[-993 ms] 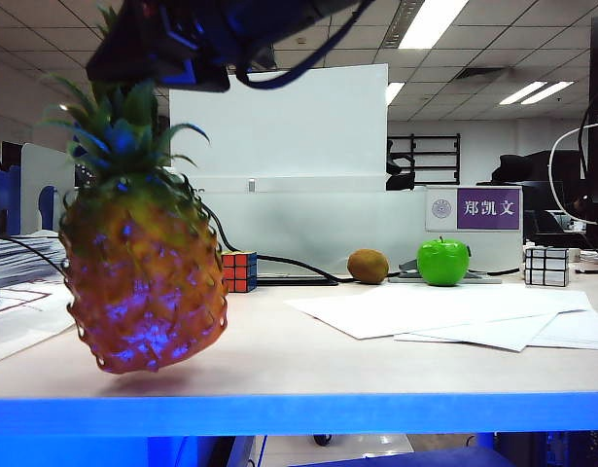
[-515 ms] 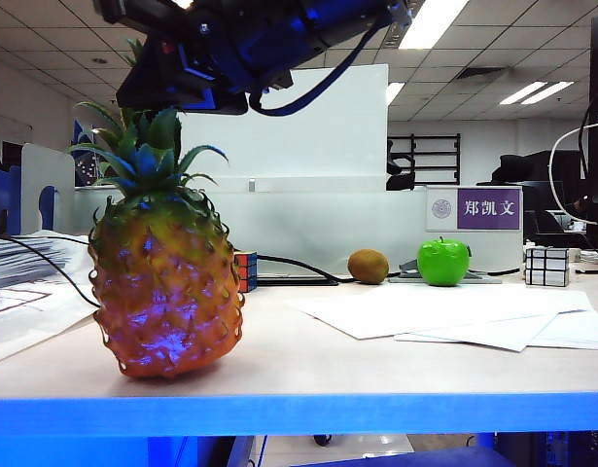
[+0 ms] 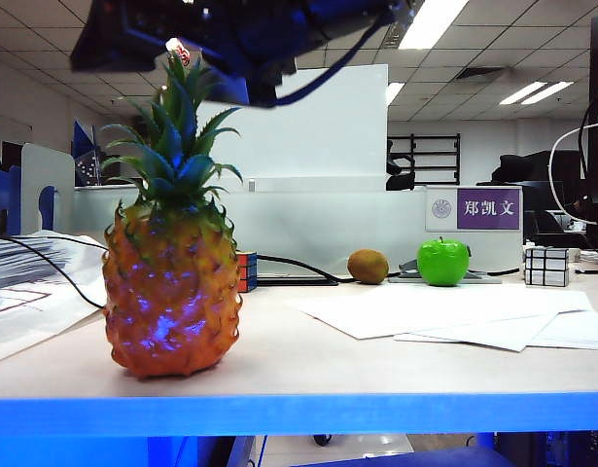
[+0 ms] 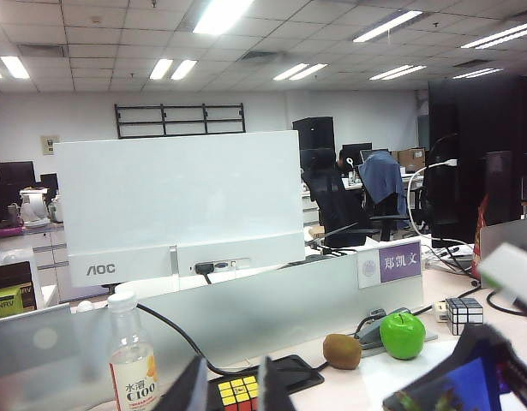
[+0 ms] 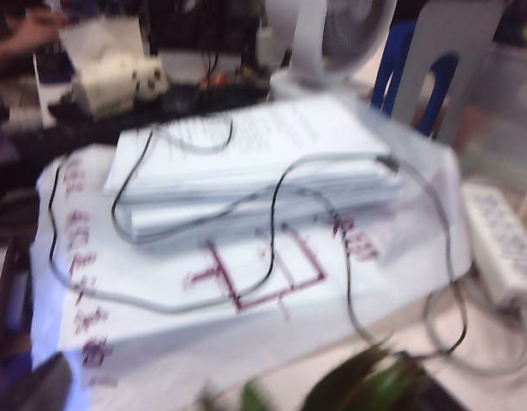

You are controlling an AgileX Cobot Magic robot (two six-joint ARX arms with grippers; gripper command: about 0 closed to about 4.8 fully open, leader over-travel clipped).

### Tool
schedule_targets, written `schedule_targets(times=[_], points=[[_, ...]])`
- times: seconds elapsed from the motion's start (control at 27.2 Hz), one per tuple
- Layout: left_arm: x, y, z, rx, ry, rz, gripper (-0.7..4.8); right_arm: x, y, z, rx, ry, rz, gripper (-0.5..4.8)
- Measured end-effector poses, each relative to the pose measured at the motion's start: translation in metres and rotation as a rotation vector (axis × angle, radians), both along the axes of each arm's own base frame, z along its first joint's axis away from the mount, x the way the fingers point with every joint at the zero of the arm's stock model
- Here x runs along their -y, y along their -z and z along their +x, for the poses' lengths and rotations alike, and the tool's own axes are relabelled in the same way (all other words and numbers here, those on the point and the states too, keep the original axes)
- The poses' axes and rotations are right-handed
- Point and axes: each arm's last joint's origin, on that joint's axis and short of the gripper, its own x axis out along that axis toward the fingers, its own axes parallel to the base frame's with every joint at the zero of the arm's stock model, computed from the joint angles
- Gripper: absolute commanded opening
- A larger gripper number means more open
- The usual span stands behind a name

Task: Arrange all the fruits from large to small from left to right in a row.

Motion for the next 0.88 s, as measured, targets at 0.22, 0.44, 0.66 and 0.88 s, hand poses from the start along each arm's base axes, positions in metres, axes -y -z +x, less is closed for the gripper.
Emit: schedule_targets(times=[0.22,0.44,0.66,0.88], points=[[0.0,0.001,0.0,-0.009,0.0,0.0,0.9,0.003,-0.013,0.005,0.082,0.057,0.103,4.79],[0.0,0.006,0.002,-0.064,0.017,0.005,0.9,0.06,-0.061,0.062,0.269,0.423,0.29,4.79],[0.0,0.007,0.002,-0.078,0.018,0.002,0.9,0.118,-0.075,0.19,0.241,0.67,0.168,4.79],[0.0,0.008,0.003,-0.089,0.015,0.0,0.9,0.128,-0.036,0.29,0.083,0.719,0.016,4.79]])
